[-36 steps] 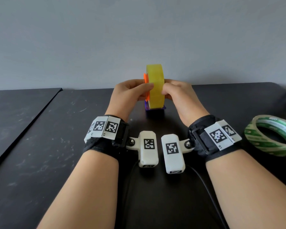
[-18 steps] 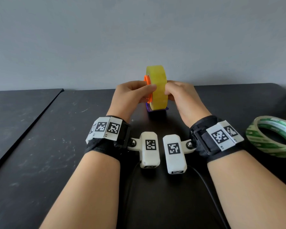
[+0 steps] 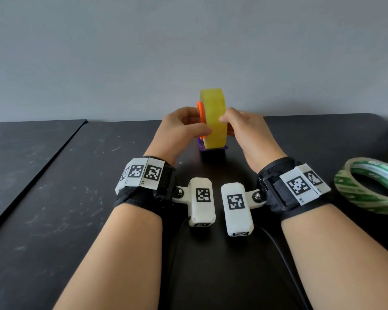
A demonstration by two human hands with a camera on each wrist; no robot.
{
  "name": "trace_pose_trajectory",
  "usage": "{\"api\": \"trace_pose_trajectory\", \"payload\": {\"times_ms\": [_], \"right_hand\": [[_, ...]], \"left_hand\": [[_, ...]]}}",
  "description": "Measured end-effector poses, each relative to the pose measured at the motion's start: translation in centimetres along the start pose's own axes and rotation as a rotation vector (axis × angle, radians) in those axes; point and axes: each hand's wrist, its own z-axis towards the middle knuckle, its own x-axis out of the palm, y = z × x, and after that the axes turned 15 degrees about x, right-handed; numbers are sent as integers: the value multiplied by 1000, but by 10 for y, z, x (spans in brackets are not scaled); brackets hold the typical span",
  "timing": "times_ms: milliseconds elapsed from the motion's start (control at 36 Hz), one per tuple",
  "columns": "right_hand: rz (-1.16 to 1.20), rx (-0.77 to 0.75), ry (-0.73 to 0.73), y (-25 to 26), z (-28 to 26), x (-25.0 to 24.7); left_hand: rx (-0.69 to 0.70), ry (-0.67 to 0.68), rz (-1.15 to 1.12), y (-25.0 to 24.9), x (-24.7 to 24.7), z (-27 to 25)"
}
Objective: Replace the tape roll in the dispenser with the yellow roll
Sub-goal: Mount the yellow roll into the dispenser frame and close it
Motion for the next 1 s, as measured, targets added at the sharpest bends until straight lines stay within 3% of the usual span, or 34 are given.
{"api": "trace_pose_trajectory", "payload": {"times_ms": [583, 889, 1000], "right_hand": [[31, -55, 151, 0, -2, 0], [90, 8, 67, 2, -3, 2], [87, 11, 97, 1, 2, 2]], "left_hand": [[20, -173, 0, -5, 5, -1], [15, -147, -3, -8, 5, -3], [18, -149, -10, -7, 5, -3]]}}
